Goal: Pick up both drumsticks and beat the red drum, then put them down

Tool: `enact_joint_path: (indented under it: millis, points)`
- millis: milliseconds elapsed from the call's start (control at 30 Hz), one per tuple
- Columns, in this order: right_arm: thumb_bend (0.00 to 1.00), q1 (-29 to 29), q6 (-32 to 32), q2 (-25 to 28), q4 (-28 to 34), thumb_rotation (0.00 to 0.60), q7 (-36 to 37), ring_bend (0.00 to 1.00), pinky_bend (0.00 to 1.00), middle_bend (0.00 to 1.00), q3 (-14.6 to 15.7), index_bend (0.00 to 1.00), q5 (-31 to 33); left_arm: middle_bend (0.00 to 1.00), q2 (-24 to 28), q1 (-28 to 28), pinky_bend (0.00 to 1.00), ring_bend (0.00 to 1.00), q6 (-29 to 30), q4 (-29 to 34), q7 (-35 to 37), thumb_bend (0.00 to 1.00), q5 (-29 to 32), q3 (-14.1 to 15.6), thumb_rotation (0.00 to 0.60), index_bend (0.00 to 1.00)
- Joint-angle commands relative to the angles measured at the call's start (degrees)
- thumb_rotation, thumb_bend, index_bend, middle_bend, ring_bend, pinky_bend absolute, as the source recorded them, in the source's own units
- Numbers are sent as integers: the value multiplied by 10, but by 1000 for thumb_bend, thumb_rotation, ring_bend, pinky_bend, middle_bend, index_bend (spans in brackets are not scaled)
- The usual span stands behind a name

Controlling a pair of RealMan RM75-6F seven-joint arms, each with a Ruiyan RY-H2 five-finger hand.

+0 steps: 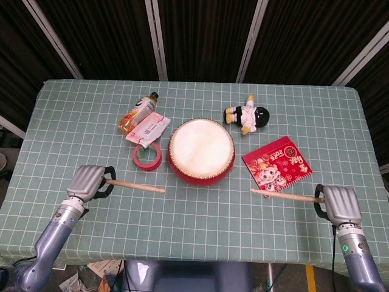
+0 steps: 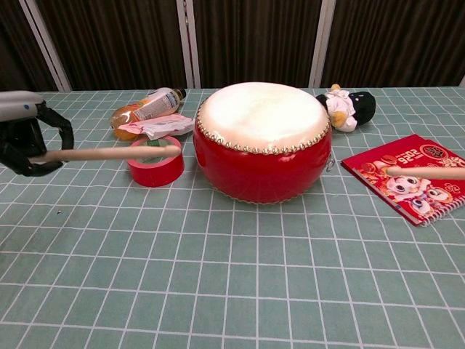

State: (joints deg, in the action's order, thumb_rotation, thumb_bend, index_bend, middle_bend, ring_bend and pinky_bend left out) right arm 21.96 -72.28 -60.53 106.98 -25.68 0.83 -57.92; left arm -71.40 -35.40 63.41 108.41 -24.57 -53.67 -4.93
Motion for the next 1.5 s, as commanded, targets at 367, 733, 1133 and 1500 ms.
enact_joint_path:
  millis: [367, 733, 1133, 1500]
  points:
    - [853, 4, 53, -20, -39, 600, -35, 1000, 1000, 1000, 15, 820, 9, 1000, -105, -45, 1000, 1000, -6, -63, -109, 329, 77, 7, 600, 574]
    - [558, 6, 49, -33, -26, 600, -104, 1000, 965, 1000, 20, 429, 46, 1000, -94, -35, 1000, 1000, 23, -57, -130, 84, 92, 17, 600, 393]
    - [454, 3, 35, -39, -27, 600, -119, 893, 779, 833, 12, 153, 59, 905, -42, -1, 977, 928, 39, -38, -74, 84, 34, 29, 600, 330]
    - [428, -55, -55, -3, -21, 600, 75, 276, 322, 293, -19, 1, -81, 229, 92, 123, 448, 269, 163, -33, 132, 84, -178, 75, 600, 89]
